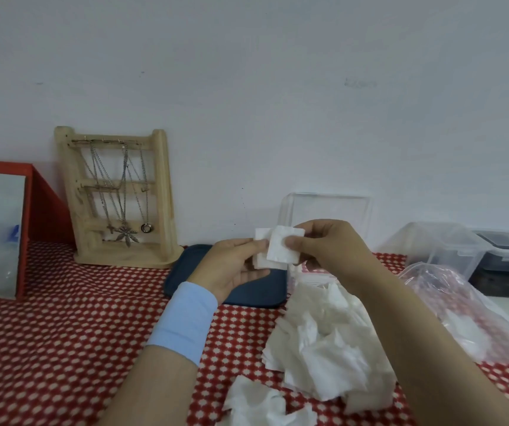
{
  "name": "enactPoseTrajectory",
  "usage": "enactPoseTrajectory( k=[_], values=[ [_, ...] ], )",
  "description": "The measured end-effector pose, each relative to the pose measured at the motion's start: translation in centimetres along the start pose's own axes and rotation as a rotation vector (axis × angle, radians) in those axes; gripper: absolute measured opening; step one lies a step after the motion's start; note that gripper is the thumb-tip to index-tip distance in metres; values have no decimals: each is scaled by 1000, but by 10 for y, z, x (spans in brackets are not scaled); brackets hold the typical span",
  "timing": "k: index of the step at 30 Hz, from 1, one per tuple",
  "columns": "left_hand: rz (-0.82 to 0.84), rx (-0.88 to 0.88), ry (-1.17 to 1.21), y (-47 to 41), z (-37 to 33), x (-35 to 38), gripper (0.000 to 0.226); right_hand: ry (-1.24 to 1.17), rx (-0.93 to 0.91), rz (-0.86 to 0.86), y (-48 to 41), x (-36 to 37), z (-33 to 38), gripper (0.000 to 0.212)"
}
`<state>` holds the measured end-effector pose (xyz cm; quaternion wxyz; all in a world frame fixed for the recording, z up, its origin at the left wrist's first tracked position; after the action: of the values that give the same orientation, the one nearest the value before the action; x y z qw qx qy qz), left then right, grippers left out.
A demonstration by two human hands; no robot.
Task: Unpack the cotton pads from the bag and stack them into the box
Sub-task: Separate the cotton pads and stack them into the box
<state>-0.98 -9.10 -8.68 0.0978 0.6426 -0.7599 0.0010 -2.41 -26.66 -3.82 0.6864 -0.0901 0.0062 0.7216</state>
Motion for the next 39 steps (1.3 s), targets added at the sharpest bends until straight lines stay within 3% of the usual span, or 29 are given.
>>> enactPoseTrajectory(
  k=[10,16,19,22,26,29,33,36,39],
  values=[
    [98,-29,-32,5,-4,15,36,255,-62,-79,-5,1,-2,9],
    [109,42,-247,6,-5,15,28,312,-96,-85,-8,-1,-3,14],
    [138,35,-242,7,-6,16,23,352,-87,-97,-7,-5,-2,38],
    [161,69,-255,10,-9,19,26,333,-14,78,-7,-3,-3,69],
    [58,108,-306,7,-16,27,39,318,80,340,-5,-10,6,31],
    [-23,138,-446,-4,-24,34,41,401,113,258,-22,-33,11,15],
    [-168,240,-770,-34,-42,41,25,598,115,-6,-53,-74,10,20],
    [-69,284,-1063,-55,-41,65,20,801,165,15,-62,-80,-3,12],
    [43,246,-1352,-73,-27,85,23,985,188,25,-68,-72,-16,27]
  ],
)
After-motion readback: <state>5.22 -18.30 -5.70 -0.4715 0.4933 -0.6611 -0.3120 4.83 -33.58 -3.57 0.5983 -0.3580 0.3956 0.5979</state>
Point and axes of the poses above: each hand's wrist, its own y-axis away from the middle knuckle, its own x-axis out of the palm, z = x × y, the point moved 6 cm from there along -y, towards the middle knuckle, and after that the axes turned 6 degrees about -y, right-handed, at the moved point
